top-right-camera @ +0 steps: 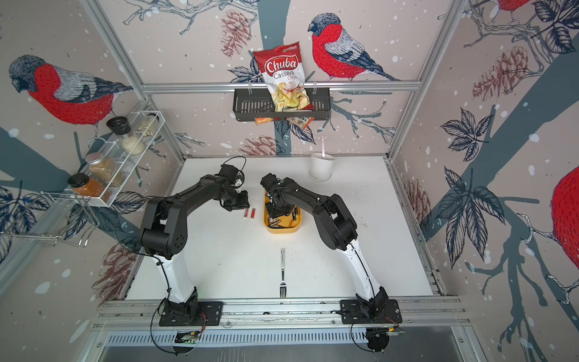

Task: Take the batteries out of the storage box
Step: Pick up the battery from the storage box.

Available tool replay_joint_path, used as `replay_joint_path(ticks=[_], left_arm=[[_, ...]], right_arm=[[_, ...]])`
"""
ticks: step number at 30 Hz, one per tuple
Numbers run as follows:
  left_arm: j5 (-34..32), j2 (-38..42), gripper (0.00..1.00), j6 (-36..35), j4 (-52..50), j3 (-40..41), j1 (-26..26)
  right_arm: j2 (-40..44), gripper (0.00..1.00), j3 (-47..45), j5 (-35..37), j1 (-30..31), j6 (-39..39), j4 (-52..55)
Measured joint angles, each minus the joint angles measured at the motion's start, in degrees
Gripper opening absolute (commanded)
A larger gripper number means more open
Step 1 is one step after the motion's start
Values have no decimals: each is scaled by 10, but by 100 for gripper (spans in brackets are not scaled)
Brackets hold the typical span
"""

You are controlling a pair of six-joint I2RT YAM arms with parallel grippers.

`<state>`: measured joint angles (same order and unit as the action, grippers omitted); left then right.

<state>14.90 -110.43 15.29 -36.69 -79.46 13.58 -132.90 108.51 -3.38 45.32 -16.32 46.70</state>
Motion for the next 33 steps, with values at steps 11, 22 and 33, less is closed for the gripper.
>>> replay_joint_path(ticks=[11, 22, 33], left_arm=[[0, 2, 30, 1, 0, 3, 0], [0, 2, 30, 9, 0, 4, 0], [1, 4, 30, 9, 0, 7, 0]], right_arm=[[-3, 22, 2, 11, 0, 2, 3], [-1, 18, 2, 12, -5, 2, 3], [28, 18, 7, 7, -20, 2, 5]])
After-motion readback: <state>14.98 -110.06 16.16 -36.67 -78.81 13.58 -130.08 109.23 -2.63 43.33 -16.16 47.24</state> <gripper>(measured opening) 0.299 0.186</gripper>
